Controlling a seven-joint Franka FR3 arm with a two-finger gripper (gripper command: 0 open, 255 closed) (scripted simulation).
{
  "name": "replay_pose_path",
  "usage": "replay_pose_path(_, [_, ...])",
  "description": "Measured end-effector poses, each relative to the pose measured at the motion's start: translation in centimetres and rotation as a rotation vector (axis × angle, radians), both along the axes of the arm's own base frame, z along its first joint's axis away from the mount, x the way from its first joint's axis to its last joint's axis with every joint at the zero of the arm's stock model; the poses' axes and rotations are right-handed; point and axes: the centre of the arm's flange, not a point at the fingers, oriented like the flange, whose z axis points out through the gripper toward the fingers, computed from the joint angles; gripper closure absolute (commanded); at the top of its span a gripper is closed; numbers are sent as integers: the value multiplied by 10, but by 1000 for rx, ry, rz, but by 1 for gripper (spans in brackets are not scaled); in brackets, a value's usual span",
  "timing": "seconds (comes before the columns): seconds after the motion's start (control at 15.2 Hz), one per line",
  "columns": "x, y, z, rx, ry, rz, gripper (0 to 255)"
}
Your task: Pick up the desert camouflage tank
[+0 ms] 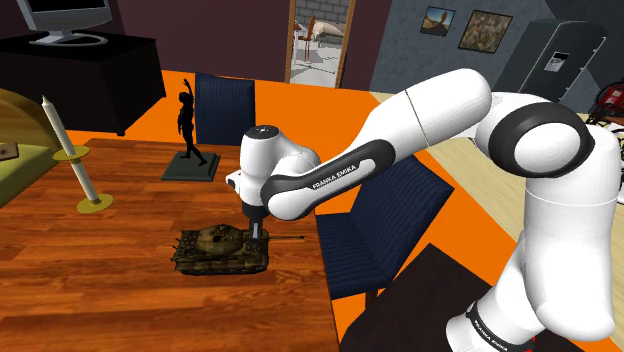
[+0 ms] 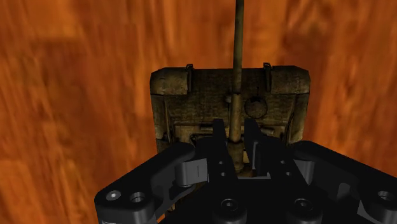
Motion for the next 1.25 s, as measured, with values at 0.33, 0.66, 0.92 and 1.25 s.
replay_pose_path(0.33, [0, 0, 6, 0, 2, 0, 255])
replay_pose_path(0.66, [1, 0, 31, -1, 2, 0, 255])
replay_pose_path(0.92, [-1, 0, 51, -2, 3, 0, 255])
replay_pose_path(1.25, [1, 0, 75, -2, 3, 0, 255])
